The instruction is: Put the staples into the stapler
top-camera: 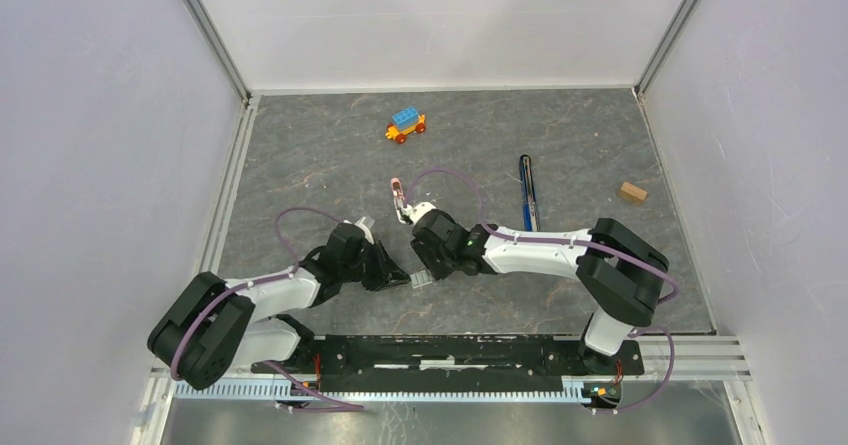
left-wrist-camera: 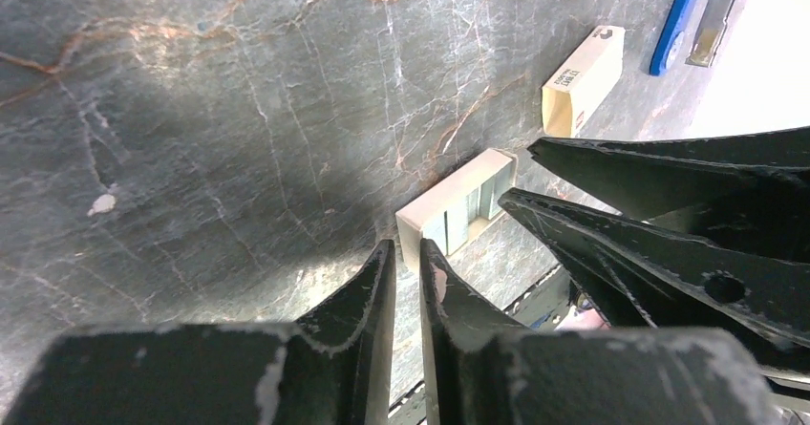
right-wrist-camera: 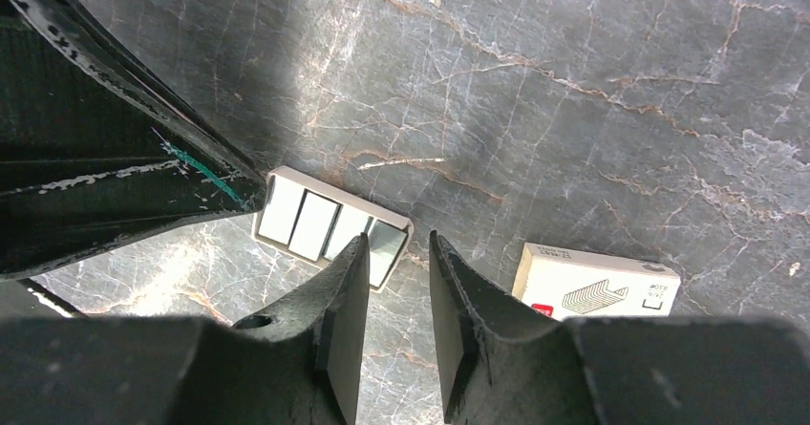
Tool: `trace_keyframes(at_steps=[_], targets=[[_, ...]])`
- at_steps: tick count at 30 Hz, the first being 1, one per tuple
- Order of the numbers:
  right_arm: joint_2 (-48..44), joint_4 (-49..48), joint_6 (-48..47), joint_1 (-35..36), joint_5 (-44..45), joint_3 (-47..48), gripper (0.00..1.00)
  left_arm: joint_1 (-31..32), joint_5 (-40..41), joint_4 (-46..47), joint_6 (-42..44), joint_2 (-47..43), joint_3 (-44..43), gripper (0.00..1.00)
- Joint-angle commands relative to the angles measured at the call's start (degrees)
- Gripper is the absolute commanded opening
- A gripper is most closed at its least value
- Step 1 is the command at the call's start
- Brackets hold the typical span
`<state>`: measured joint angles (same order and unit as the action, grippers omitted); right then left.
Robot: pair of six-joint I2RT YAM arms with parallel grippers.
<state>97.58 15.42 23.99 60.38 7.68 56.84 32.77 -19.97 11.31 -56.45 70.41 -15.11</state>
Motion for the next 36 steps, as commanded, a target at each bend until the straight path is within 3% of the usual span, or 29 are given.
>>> trace_keyframes(at_steps=[1,10,17,30,36], targets=[[-2.9,0.5,0.3,0.2,1.0,2.3,0.35,0.2,1.1,-1.0,2.7,-1.3,-1.1,0.22],[-3.8,-1.1,2.8,0.5,0.1,1.9,0.34,0.1,-0.3,1.3,1.3,-2.0,-0.1,0.22],[-4.9,-9.1,7.1,0.5,-6.0,-2.9,0.36,0.1,-1.7,4.8,-0.4,-0.5,0.7,0.22],[-4.0,-13.8,11.7,0.5,-7.5,-5.8,0.35,0.1,-0.8,3.7,-0.2,1.6,-0.1,0.20],[-3.5,-15.0,12.8,0.5,-7.3,-6.7,0.42,0.1,-0.9,4.1,0.1,2.2,-0.1,0.19]])
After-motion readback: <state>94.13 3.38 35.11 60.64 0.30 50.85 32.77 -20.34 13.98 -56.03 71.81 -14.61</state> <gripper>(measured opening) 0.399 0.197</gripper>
